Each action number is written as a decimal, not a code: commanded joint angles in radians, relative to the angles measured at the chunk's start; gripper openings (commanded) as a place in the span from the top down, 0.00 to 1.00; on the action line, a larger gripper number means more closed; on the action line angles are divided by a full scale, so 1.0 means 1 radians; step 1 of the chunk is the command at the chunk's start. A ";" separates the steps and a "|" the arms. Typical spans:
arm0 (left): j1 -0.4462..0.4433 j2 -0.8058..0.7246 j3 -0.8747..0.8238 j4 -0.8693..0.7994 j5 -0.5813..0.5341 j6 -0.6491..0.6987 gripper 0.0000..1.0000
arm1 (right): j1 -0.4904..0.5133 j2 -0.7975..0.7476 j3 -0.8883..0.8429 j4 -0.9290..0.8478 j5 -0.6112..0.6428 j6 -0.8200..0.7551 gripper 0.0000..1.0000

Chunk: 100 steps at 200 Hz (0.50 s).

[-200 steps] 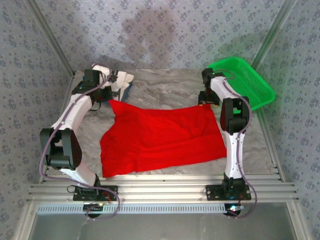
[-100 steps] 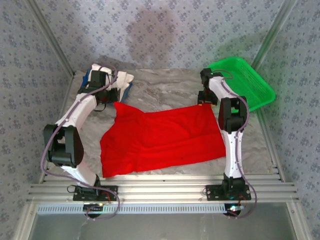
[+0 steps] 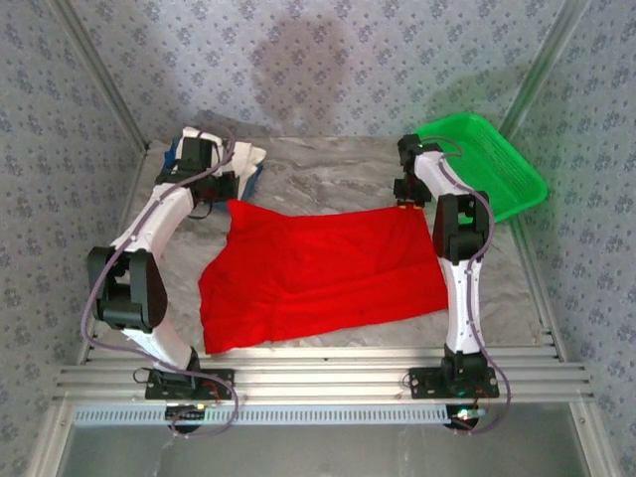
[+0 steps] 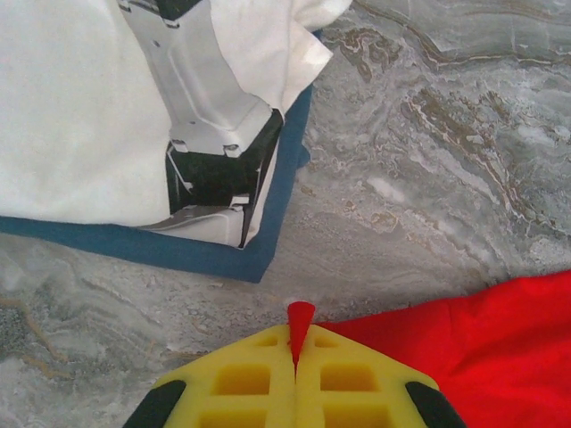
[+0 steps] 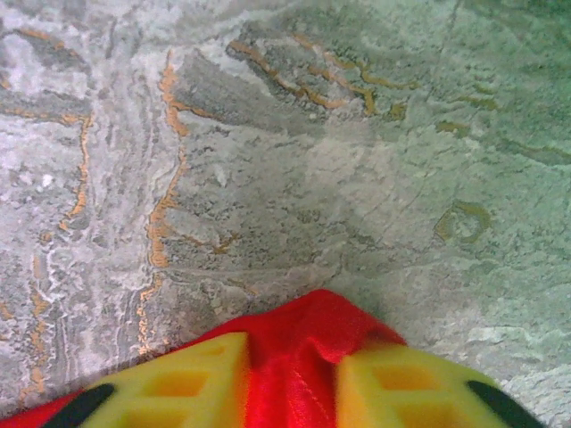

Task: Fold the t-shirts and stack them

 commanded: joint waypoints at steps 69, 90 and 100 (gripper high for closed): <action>-0.022 -0.003 0.029 -0.007 0.041 -0.031 1.00 | -0.017 -0.081 -0.080 0.086 0.007 0.000 1.00; -0.036 -0.021 0.021 -0.007 0.044 -0.052 1.00 | -0.019 -0.147 -0.149 0.143 -0.003 0.007 1.00; -0.041 -0.033 0.015 -0.006 0.047 -0.063 1.00 | -0.020 -0.168 -0.170 0.156 -0.019 0.010 1.00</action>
